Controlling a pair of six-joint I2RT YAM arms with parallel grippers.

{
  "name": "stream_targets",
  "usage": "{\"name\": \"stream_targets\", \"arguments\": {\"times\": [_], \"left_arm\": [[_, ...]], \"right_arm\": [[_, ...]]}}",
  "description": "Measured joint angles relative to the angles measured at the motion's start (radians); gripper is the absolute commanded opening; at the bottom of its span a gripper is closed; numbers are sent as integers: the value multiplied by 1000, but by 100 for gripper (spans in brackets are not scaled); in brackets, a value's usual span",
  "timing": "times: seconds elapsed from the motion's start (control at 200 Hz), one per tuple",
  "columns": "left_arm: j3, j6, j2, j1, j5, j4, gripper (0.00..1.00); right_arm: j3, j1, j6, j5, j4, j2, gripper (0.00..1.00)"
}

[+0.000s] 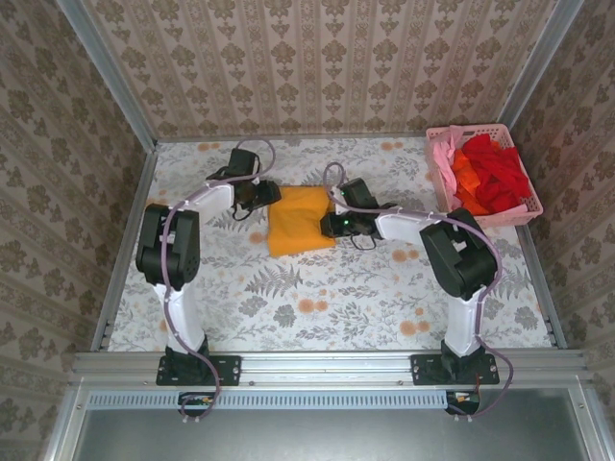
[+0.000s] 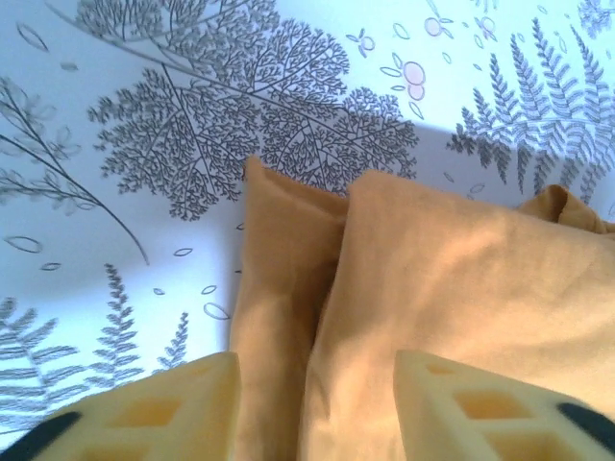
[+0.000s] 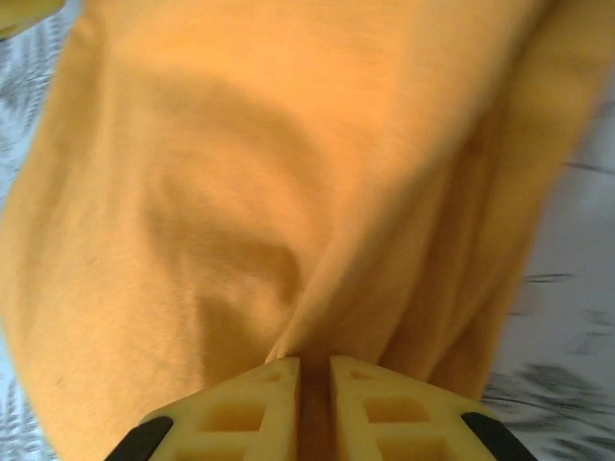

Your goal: Fold and stack the t-shirts

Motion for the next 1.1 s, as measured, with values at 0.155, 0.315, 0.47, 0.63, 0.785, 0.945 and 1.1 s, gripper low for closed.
{"name": "stream_targets", "arguments": {"times": [0.155,0.315,0.47,0.63,0.785,0.945,1.1], "left_arm": [[-3,35,-98,-65,-110,-49,90],[51,71,-133,-206,-211,-96,94],[185,125,-45,-338,-274,-166,88],[303,175,95,-417,-297,-240,72],[346,188,209,-436,-295,-296,58],[347,196,270,-429,-308,-328,28],[353,200,270,-412,-316,-343,17]], "right_arm": [[-81,10,26,11,60,-53,46],[-237,-63,28,91,80,-226,62],[-417,-119,0,164,127,-449,69],[-556,-121,-62,179,129,-646,70],[-616,-121,-108,179,117,-770,71],[-624,-121,-144,179,96,-809,72],[-624,-112,-188,152,91,-805,81]]}}
